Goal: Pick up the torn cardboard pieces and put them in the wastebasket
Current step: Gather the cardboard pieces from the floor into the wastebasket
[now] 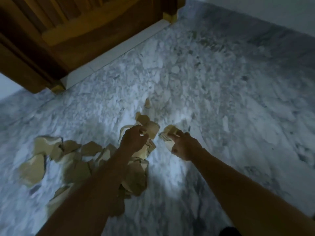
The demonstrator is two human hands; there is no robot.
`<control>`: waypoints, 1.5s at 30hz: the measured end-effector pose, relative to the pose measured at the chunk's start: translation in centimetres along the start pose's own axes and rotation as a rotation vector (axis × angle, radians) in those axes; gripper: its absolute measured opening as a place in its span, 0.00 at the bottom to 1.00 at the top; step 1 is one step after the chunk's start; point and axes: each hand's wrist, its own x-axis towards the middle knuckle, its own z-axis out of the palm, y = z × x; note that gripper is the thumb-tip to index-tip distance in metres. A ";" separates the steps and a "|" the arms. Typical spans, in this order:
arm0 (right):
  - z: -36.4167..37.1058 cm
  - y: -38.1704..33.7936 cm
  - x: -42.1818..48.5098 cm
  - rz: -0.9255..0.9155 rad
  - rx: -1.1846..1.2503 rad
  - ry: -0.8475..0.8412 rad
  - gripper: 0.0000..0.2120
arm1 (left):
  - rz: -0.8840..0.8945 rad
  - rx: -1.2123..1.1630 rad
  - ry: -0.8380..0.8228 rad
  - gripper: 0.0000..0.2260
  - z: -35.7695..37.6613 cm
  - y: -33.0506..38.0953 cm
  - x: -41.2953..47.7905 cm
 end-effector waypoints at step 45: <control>-3.1 2.6 6.2 0.104 -0.079 -0.008 0.18 | 0.041 0.023 -0.016 0.14 -4.0 3.5 13.8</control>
